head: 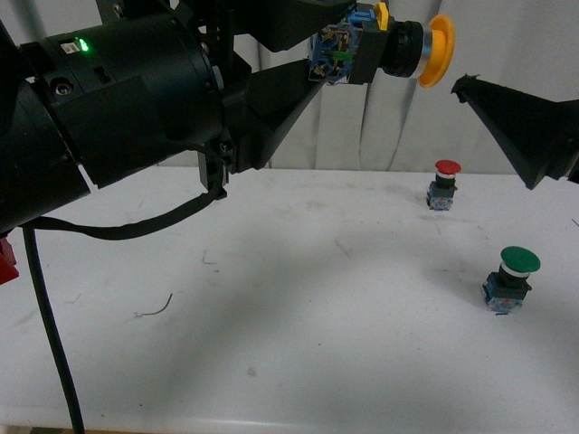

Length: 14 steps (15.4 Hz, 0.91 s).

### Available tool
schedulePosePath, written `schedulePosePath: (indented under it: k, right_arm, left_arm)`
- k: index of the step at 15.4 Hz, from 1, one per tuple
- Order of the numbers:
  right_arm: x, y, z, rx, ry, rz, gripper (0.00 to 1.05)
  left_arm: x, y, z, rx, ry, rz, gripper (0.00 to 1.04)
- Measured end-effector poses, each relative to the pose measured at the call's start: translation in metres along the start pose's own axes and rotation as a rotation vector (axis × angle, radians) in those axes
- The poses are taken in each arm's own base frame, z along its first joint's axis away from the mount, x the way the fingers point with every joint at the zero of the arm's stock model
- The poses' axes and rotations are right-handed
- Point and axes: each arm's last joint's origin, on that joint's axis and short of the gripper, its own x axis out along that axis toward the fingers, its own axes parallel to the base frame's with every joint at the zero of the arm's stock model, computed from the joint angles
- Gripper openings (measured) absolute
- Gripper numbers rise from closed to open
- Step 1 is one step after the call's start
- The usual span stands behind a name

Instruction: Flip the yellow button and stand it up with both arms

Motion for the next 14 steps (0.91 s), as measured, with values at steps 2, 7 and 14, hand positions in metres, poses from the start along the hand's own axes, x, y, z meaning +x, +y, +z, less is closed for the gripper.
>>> schedulePosePath:
  k: [2,7,14]
  right_arm:
    - [0.012,0.004,0.0,0.028,-0.006,0.023,0.98]
    - [0.028,0.002,-0.017,0.129,0.11,0.058,0.98]
    - [0.04,0.004,-0.02,0.188,0.147,0.085,0.89]
  left_arm:
    - [0.0,0.0,-0.001,0.008,0.003,-0.001,0.33]
    - [0.0,0.0,-0.002,0.012,0.005,0.001,0.33]
    - [0.0,0.0,-0.004,0.01,0.01,0.001,0.33]
